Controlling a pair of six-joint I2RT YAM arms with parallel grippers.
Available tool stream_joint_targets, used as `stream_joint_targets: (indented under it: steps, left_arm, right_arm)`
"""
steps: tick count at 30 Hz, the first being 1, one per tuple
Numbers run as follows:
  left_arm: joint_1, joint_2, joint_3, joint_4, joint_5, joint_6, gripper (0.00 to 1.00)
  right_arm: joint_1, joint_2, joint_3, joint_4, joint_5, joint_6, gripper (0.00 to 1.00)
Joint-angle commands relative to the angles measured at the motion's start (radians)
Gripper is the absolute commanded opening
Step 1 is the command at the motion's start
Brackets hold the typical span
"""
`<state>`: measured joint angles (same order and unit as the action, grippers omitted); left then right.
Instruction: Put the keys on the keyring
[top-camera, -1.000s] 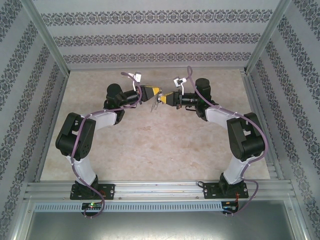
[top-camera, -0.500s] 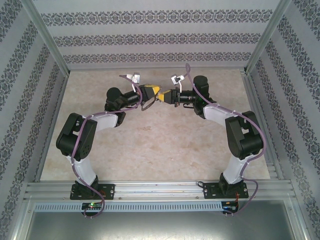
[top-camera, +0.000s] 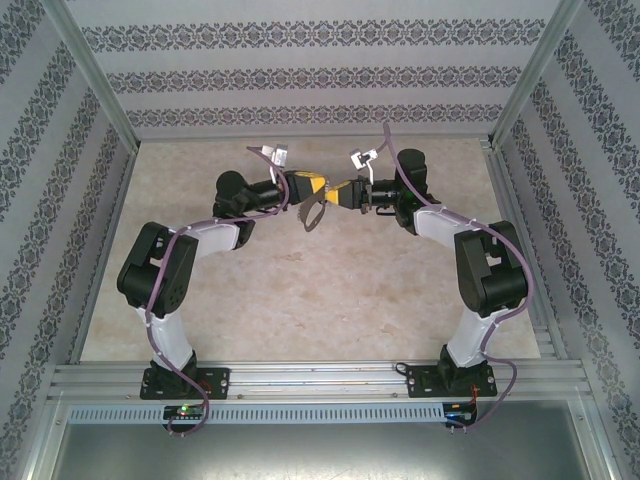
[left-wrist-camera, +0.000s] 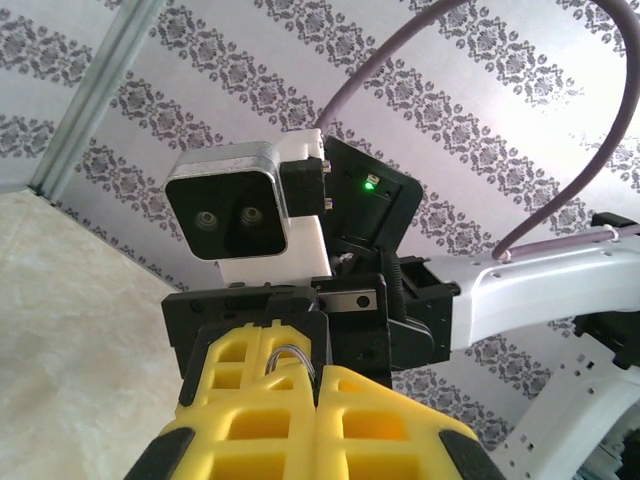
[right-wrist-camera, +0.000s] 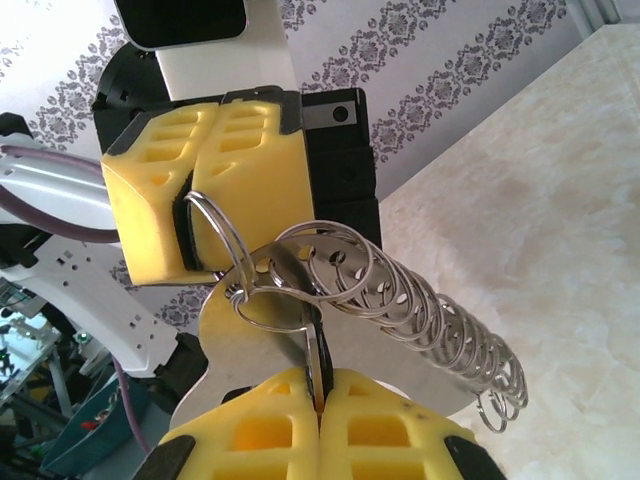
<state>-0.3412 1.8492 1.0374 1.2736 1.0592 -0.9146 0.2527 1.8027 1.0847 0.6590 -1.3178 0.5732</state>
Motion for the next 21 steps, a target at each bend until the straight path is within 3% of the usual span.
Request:
stream_joint_targets:
  steps: [1, 7, 11, 21]
  left_arm:
    - [-0.029, 0.001, 0.066, 0.15, 0.097, -0.053, 0.0]
    - [-0.039, 0.019, 0.099, 0.15, 0.11, -0.058, 0.0]
    - [-0.044, 0.028, 0.102, 0.148, 0.096, -0.052, 0.0]
    - [-0.045, 0.038, 0.095, 0.148, 0.065, -0.034, 0.0]
  right_arm:
    - [-0.004, 0.025, 0.028, -0.036, -0.011, -0.007, 0.0]
    - [0.07, 0.027, 0.066, -0.092, -0.045, -0.036, 0.0]
    - [0.088, 0.006, 0.095, -0.351, -0.019, -0.244, 0.0]
    - [0.032, -0.029, 0.044, -0.312, 0.014, -0.219, 0.0]
